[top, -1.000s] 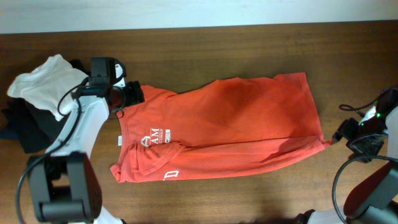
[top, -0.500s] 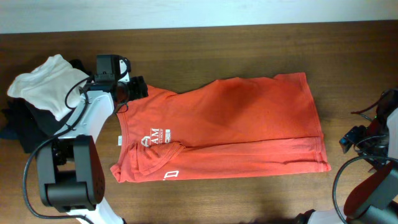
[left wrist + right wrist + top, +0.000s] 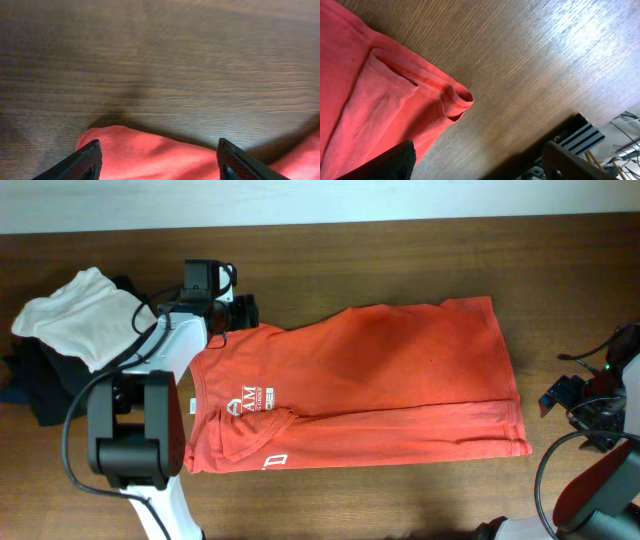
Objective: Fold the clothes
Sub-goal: 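Grasp the far edge of the T-shirt with both grippers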
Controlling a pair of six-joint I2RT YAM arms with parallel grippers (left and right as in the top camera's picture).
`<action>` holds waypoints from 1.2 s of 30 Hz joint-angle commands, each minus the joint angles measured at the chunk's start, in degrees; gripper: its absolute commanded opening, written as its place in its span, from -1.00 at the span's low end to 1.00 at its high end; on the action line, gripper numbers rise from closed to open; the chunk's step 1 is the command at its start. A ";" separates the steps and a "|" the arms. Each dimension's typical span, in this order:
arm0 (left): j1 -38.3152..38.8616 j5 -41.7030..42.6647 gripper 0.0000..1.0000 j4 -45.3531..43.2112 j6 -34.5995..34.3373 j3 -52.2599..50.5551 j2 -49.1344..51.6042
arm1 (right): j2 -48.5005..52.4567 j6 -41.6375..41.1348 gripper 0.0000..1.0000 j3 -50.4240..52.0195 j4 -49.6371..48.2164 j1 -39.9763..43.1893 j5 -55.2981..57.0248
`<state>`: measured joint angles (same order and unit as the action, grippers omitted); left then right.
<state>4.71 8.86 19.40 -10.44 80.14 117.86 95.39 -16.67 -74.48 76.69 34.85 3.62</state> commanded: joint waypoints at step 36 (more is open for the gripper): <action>-0.26 -7.17 -0.99 3.72 0.92 5.75 3.87 | -1.55 6.03 0.67 -1.09 -3.98 -0.72 -9.97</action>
<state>4.71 1.89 18.44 -9.87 81.84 122.50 95.39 -15.81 -74.48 74.78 34.83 1.02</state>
